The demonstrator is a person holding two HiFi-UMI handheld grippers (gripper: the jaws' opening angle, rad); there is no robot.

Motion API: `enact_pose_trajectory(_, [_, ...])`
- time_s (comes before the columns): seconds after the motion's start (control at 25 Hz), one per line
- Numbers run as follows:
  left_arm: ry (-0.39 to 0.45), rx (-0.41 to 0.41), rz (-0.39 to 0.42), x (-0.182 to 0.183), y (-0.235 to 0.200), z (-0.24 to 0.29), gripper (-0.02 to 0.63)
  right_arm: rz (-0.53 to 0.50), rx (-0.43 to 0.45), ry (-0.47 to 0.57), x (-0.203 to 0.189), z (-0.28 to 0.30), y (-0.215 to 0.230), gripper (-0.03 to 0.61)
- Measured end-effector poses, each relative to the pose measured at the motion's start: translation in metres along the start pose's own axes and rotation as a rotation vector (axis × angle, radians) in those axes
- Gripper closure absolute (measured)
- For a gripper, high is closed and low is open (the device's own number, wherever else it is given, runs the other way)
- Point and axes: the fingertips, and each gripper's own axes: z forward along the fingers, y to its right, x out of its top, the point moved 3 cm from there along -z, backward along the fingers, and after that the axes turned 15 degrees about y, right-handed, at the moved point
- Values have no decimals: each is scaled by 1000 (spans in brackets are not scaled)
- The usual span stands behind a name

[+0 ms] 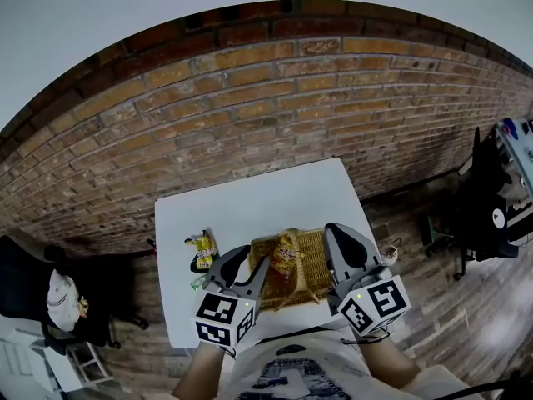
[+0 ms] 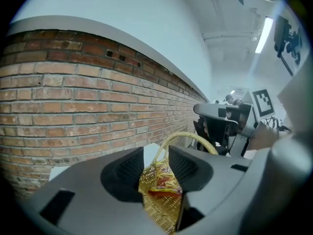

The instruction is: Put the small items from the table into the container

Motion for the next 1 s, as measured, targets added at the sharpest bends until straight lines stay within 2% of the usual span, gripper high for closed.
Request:
enact_pose_trajectory(0.68, [146, 195, 64, 45, 34, -22, 520, 42, 160, -12, 21, -18, 0, 560])
enact_pose_trajectory(1.0, [199, 270, 91, 56, 52, -38, 552, 52, 195, -18, 29, -36, 2, 560])
